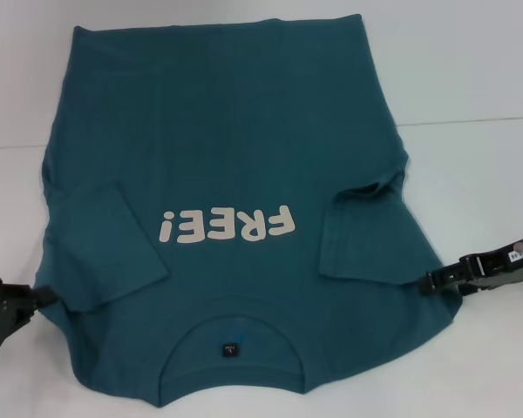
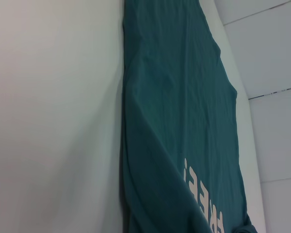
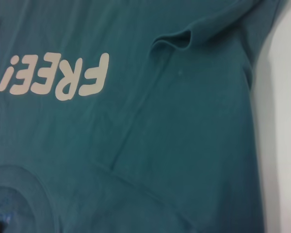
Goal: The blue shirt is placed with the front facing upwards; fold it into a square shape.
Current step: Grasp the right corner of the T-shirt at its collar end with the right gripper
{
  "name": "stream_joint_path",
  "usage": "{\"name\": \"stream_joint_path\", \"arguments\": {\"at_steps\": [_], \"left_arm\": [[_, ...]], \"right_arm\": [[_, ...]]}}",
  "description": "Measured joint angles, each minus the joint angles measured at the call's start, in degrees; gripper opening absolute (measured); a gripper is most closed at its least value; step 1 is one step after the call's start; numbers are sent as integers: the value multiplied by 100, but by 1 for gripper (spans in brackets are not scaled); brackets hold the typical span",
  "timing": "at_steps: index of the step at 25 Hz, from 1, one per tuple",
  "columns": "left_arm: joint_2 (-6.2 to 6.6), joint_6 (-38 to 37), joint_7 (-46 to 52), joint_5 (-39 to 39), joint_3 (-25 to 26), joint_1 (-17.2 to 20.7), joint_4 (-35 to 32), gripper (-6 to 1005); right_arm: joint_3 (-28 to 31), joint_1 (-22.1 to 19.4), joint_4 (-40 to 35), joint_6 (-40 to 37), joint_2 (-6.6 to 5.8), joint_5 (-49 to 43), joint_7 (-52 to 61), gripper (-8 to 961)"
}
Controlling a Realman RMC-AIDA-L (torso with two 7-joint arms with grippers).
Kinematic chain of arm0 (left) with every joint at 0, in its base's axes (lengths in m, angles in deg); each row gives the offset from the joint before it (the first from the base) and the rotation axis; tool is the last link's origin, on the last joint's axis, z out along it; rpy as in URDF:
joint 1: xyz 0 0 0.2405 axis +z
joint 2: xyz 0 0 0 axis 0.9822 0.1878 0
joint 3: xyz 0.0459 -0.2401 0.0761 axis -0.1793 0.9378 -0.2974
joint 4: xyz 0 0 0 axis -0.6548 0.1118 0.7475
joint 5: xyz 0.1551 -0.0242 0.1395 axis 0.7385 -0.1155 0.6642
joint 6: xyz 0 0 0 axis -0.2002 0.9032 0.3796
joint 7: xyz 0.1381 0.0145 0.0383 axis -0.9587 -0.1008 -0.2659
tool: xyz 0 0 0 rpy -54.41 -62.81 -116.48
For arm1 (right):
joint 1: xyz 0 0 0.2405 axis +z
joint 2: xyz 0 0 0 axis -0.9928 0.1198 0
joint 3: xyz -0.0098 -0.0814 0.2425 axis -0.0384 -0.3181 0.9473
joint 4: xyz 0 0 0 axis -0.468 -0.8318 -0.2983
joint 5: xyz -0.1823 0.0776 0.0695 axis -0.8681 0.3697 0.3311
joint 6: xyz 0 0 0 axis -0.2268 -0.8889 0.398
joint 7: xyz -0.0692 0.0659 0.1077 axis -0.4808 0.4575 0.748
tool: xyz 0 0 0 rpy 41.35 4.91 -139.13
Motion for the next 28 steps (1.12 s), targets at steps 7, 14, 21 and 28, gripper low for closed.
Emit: {"name": "stream_joint_path", "arguments": {"at_steps": [7,14,21,28], "left_arm": [[0,9,-3,0,6,-2,0,44],[-4,46,-4,0,13,-5,7,47],[-8,54,-4,0,11,-34,18,50],[-9,54,-4,0,11,-28,18,53]], "right_arm": [[-101,24,0,42,43,-41,58,900],[-136,159,75,121,171,-37,14,894],[-62,235,137,183,258,579,-267,888],[-97,195,149,153,242,836,-343,882]]}}
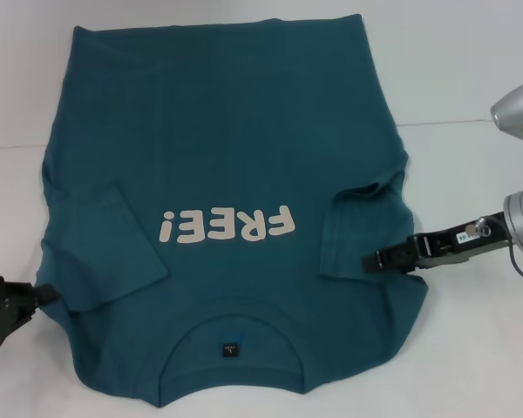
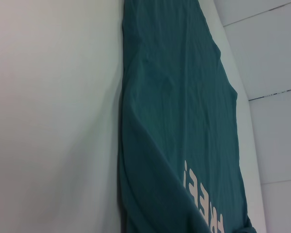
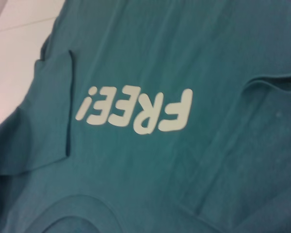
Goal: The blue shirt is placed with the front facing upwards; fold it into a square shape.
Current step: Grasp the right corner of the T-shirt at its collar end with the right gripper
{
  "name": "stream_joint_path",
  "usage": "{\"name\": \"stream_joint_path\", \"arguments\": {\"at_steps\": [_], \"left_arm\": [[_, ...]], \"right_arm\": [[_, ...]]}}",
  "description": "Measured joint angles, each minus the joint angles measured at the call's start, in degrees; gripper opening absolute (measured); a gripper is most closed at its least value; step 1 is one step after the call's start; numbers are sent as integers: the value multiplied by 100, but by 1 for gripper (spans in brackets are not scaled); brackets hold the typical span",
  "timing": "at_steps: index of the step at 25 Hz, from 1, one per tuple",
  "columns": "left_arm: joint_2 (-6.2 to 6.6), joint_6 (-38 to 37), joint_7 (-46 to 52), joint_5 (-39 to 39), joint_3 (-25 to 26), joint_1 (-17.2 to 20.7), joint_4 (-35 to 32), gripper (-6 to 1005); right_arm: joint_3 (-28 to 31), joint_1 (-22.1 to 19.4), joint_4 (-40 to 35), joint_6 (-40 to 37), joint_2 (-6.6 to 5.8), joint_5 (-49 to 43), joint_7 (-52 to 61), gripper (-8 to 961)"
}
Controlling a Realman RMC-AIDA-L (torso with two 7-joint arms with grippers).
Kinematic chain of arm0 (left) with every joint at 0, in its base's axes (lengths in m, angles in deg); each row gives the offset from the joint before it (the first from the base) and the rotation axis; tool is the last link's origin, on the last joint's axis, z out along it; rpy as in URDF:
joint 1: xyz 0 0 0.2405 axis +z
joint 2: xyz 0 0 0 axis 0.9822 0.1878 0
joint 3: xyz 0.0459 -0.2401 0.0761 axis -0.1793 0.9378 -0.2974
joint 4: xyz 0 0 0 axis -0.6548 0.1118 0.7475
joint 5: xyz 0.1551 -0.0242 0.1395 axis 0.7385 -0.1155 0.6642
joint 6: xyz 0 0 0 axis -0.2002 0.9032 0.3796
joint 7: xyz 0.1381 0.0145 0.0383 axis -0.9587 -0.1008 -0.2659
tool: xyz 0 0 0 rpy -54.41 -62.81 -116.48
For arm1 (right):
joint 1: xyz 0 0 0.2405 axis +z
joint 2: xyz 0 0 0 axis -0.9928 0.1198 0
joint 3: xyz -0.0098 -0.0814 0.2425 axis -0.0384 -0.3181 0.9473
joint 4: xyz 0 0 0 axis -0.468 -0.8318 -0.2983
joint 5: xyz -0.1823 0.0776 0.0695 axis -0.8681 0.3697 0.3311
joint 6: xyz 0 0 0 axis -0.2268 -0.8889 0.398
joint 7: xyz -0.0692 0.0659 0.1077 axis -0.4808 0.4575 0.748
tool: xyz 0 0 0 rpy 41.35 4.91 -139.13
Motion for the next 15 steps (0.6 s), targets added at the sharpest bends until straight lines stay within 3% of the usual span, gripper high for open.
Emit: {"name": "stream_joint_path", "arguments": {"at_steps": [3,5,15], "left_arm": [[0,-2,0,0,0,0,-1,54],[-3,-4,0,0,0,3,-1,55],[-9,-1,0,-6,9,28,-1,59]], "right_arm": [[-5,-19,-14,-23,-58,-193,143,879],[2,-28,-44,-25,-105,-340,239,807],[-7,-38,-61,5,-191,-845,422,800]]}}
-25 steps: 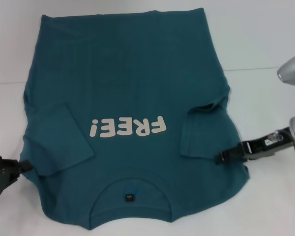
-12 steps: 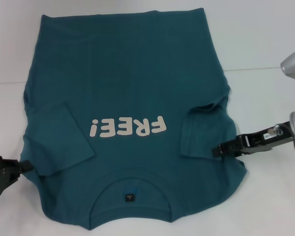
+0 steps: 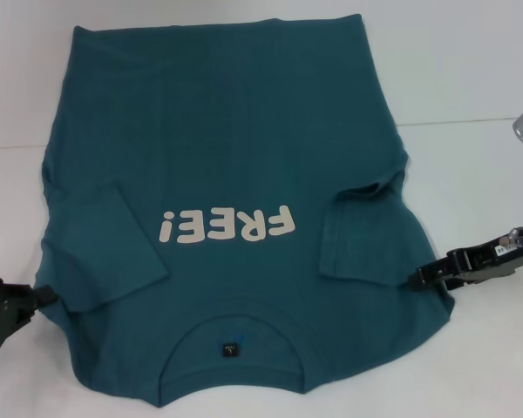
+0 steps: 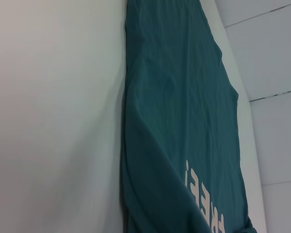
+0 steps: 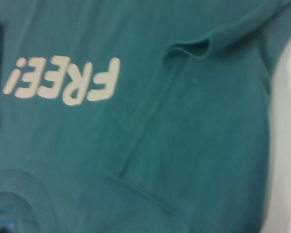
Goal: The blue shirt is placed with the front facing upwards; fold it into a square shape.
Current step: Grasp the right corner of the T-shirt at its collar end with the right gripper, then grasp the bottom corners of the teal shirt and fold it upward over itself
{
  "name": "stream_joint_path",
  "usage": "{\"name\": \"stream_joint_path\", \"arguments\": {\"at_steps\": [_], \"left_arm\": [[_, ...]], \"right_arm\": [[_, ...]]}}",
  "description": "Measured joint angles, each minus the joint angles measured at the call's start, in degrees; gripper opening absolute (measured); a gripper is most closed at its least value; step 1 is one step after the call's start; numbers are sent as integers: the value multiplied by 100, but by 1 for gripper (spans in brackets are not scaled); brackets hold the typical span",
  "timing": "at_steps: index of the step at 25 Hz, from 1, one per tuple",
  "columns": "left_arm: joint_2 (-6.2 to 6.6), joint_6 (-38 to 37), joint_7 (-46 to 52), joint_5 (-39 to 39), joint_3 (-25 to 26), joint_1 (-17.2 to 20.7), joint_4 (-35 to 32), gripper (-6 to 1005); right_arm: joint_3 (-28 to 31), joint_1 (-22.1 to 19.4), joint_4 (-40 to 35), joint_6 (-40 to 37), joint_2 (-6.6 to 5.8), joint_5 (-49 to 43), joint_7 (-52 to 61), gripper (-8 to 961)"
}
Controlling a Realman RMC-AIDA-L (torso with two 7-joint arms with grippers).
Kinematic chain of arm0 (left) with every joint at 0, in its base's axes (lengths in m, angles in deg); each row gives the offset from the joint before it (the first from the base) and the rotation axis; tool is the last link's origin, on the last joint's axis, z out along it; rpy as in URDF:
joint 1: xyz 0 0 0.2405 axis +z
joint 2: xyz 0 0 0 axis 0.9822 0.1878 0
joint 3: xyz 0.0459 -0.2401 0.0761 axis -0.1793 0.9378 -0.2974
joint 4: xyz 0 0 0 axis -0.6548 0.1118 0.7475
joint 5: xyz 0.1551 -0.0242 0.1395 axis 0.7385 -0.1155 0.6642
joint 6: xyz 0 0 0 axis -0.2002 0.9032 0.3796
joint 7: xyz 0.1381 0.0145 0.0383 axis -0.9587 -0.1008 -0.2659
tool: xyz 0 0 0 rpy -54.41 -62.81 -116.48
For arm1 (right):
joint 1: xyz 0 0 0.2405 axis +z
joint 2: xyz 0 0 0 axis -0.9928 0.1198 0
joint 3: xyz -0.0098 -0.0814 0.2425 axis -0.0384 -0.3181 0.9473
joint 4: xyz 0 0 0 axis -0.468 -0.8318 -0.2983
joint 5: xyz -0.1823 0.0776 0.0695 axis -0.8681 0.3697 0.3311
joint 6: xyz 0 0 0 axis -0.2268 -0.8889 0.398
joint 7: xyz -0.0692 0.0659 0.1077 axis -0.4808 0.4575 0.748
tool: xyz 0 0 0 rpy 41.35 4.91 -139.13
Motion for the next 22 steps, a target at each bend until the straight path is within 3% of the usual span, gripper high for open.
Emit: {"name": "stream_joint_path", "arguments": {"at_steps": [4,12,15,19,22], "left_arm": [[1,8,0,-6,0,1,0,61],[-7,18,-7,-63,-2,0,0,64],[-8,18,-9,-65,0,5,-1,65],[-9,14,-9,-66,0,7,0,67],[-9,12,-9,-81,0,8,0,68]], "right_arm": [[1,3,-1,22,35,-49,7,797],[10,144,-1,15,223,15,-123,792],[50,168,-7,-68,261,407,-287,790],[25,120,-9,-263,216,947,-477,787],[2,108,-11,-183,172,650,-363,785]]}}
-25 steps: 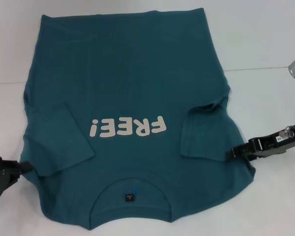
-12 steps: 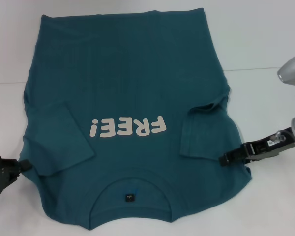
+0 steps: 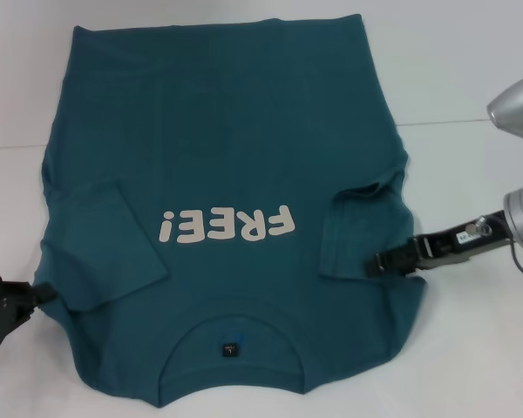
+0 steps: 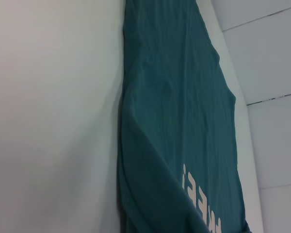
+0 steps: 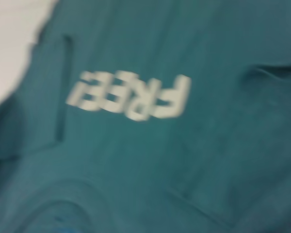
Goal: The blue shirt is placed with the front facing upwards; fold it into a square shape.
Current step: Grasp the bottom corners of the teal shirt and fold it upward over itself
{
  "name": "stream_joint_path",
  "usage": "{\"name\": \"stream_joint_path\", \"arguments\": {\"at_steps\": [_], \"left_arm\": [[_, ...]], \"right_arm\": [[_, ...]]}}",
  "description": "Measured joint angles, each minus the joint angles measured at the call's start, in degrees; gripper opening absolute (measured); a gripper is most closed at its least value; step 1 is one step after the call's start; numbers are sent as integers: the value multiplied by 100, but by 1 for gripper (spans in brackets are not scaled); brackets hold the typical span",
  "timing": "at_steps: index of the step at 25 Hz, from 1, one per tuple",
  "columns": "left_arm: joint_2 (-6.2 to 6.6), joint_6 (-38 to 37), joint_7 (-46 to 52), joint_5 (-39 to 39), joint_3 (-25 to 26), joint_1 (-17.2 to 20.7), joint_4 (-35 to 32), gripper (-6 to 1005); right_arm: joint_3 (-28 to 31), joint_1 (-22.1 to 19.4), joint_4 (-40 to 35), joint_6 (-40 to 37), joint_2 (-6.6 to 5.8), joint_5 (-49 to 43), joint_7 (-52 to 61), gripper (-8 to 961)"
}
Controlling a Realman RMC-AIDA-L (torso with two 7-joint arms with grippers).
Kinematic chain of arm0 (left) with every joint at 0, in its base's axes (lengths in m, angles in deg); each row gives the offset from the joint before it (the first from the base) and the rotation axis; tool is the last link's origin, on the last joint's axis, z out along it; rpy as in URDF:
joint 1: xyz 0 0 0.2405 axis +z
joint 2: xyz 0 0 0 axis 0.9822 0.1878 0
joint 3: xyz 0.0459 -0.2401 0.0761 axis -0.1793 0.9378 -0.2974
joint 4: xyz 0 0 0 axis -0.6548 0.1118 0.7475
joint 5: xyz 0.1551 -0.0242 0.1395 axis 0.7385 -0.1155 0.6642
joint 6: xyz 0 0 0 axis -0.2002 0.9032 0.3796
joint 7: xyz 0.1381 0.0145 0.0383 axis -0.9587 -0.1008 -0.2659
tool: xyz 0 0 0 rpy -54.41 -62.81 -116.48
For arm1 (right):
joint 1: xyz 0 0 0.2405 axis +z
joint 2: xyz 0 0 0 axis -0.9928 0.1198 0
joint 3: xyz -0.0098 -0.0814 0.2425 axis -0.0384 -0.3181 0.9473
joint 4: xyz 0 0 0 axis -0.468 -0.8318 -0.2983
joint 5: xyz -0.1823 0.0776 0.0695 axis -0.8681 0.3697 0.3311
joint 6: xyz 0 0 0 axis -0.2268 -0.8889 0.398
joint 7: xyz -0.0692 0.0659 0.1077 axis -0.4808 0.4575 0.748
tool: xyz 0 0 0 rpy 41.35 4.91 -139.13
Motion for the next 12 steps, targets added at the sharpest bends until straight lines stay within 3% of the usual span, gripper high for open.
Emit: {"name": "stream_joint_path", "arguments": {"at_steps": [4,12], "left_arm": [[0,3,0,-43,0,0,0,70],[0,6,0,-54,0,-7,0,73]], "right_arm": [[8,-5,0,123,-23,-507,217,782],[-3,-25,2,79,-118,-607,280,777]]}}
